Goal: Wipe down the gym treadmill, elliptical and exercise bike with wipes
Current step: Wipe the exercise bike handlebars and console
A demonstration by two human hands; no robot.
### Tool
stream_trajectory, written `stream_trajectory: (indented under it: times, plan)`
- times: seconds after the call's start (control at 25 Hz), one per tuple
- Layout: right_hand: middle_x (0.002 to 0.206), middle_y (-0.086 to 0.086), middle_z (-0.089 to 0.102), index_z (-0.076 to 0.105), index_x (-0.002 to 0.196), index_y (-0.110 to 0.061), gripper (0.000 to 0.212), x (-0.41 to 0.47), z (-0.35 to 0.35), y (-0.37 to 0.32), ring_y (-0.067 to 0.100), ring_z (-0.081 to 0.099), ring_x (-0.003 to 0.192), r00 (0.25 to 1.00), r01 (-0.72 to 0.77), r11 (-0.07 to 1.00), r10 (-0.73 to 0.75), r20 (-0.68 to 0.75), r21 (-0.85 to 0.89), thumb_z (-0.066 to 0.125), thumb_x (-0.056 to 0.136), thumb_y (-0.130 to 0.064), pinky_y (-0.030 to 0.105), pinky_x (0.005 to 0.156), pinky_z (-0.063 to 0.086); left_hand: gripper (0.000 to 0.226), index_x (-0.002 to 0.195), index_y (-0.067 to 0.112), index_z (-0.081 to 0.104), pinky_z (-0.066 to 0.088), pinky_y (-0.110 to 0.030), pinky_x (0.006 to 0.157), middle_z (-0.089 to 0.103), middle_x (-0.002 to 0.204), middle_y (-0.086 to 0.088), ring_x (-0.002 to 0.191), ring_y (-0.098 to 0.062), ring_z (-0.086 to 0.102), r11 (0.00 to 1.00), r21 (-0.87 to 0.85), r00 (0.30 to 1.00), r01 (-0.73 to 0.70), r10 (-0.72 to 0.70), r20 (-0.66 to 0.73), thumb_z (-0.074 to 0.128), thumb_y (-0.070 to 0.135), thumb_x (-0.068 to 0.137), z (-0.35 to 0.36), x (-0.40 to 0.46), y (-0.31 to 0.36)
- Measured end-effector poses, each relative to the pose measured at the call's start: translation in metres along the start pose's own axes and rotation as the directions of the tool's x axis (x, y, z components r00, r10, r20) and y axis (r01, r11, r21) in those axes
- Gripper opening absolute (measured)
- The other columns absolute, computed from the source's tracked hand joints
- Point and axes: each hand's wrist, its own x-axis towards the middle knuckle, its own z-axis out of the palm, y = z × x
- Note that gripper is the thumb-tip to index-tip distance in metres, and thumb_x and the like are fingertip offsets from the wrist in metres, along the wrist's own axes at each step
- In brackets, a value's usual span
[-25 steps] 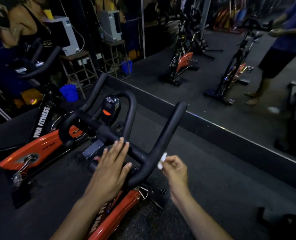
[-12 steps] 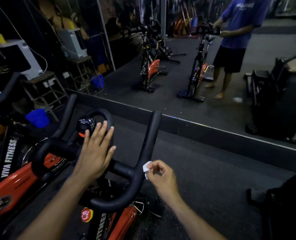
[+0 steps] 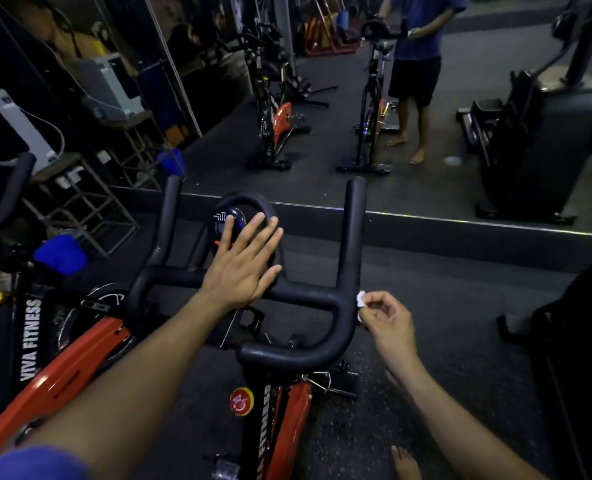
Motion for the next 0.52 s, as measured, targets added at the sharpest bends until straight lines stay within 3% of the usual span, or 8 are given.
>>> stream_trajectory:
  times: [0.2, 0.32, 0.4, 0.52]
  plan:
    - [0.088, 0.008, 0.067, 0.066, 0.109, -0.007, 0.019, -0.002, 0.013, 0.021, 0.015, 0.059, 0.074, 0.964, -0.266, 0.888, 0.253, 0.085, 0.375, 0.056, 0.095, 0.001, 0.022, 0.062, 0.053, 0.062, 0.154, 0.011, 0.042, 0.013, -0.068, 0.12, 0.032, 0.164, -0.006, 0.156, -0.029, 0.017, 0.999, -0.03, 0.994, -0.036, 0.032, -0.1, 0.044, 0.043, 0.1, 0.007, -0.002, -0.003]
    - [0.087, 0.004, 0.068, 0.068, 0.107, -0.012, 0.017, 0.01, 0.037, 0.024, 0.015, 0.059, 0.077, 0.955, -0.284, 0.805, 0.283, 0.084, 0.521, 0.059, 0.094, -0.009, 0.026, 0.071, 0.05, 0.063, 0.154, 0.011, 0.042, 0.011, -0.067, 0.121, 0.033, 0.164, -0.005, 0.156, -0.028, 0.017, 0.998, -0.038, 0.991, -0.051, 0.046, -0.122, 0.045, 0.043, 0.099, 0.007, -0.003, -0.003]
    - [0.09, 0.003, 0.069, 0.067, 0.114, -0.012, 0.027, 0.002, 0.04, 0.03, 0.013, 0.062, 0.078, 0.956, -0.278, 0.754, 0.276, 0.098, 0.595, 0.063, 0.087, -0.013, 0.027, 0.075, 0.05, 0.063, 0.154, 0.012, 0.042, 0.009, -0.066, 0.122, 0.033, 0.164, -0.005, 0.156, -0.028, 0.018, 0.997, -0.049, 0.991, -0.055, 0.048, -0.126, 0.044, 0.044, 0.099, 0.01, -0.005, -0.004]
    - [0.102, 0.009, 0.072, 0.065, 0.121, -0.01, 0.035, -0.019, 0.028, 0.037, 0.014, 0.07, 0.085, 0.959, -0.267, 0.722, 0.262, 0.105, 0.638, 0.06, 0.086, -0.007, 0.022, 0.072, 0.057, 0.064, 0.155, 0.013, 0.04, 0.005, -0.063, 0.123, 0.031, 0.165, -0.004, 0.156, -0.027, 0.017, 0.998, -0.044, 0.992, -0.039, 0.034, -0.123, 0.041, 0.045, 0.1, 0.011, -0.004, -0.005]
